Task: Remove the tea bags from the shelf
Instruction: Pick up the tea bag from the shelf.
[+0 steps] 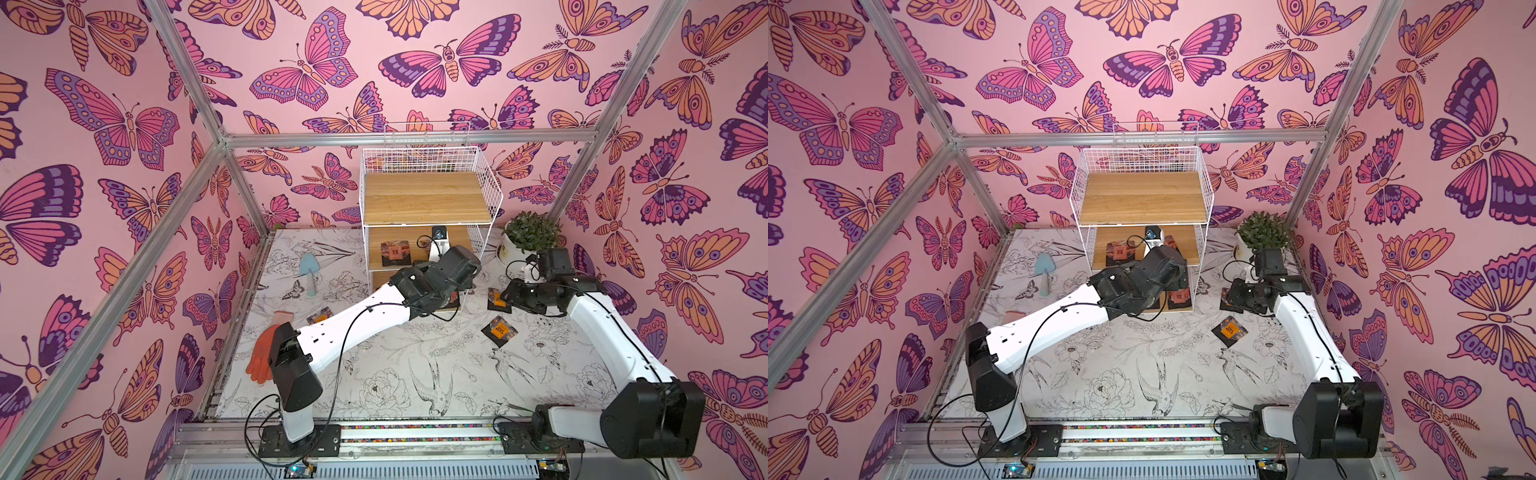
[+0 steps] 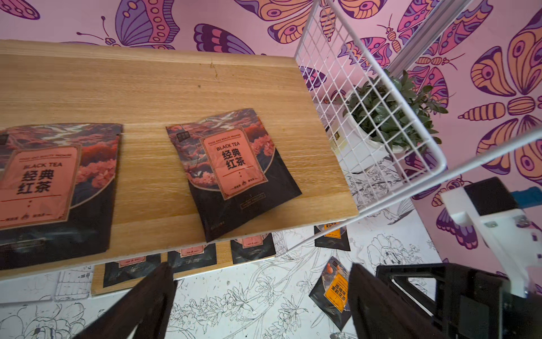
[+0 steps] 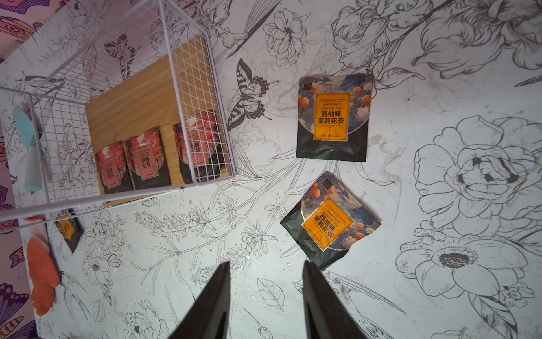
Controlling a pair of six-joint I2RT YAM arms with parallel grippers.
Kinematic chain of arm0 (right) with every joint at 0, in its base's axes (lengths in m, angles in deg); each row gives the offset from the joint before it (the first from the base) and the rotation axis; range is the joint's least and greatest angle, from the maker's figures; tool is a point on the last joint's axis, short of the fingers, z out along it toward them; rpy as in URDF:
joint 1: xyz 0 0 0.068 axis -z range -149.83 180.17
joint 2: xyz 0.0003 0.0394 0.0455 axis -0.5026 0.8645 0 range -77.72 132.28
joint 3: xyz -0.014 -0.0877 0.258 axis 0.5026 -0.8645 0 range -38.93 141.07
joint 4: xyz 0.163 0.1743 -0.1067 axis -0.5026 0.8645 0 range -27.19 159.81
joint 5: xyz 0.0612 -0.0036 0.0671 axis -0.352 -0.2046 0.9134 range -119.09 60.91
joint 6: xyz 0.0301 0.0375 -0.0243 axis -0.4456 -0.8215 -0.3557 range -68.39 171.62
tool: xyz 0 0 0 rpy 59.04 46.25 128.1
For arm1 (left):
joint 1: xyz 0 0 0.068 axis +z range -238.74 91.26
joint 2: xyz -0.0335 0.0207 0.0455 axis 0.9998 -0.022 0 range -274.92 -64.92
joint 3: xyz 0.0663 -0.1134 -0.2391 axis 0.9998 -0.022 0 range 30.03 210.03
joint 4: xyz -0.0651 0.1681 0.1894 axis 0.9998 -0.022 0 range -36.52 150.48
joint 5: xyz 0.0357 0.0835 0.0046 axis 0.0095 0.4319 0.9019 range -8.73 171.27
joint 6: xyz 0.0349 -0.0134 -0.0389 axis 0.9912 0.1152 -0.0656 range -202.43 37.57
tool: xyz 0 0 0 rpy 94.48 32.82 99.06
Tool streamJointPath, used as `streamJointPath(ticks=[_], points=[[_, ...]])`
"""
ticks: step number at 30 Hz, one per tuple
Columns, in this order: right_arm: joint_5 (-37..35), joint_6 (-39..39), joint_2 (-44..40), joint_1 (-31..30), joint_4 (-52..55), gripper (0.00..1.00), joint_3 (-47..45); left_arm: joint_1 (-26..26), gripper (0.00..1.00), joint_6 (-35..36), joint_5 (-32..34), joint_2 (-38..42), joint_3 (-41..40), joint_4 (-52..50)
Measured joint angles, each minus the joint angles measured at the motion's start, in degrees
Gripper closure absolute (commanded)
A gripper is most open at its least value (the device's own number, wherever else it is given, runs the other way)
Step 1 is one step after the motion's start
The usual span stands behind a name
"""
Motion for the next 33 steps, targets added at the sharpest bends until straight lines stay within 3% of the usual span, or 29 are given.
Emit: streamJointPath(ticks=[33], points=[[3.78, 0.0, 0.13, 0.7, -0.26, 0.54, 0.28, 1.14, 0.03, 3.63, 3.1, -5.4, 0.76, 7.41]])
